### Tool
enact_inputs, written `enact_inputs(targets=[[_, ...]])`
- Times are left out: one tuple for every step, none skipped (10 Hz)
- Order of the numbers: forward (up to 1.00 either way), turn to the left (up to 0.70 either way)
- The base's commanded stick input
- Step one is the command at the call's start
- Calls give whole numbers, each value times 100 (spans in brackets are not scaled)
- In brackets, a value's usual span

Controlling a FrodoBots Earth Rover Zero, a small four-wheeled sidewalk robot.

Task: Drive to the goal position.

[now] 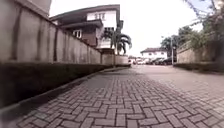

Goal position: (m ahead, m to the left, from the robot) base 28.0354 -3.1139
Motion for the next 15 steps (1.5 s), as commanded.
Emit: enact_inputs(targets=[[69,3],[69,3],[69,3],[69,-8],[69,-28],[69,-33],[69,-35],[69,-35],[69,-14],[69,3],[69,3],[69,3],[69,3],[69,3],[69,3]])
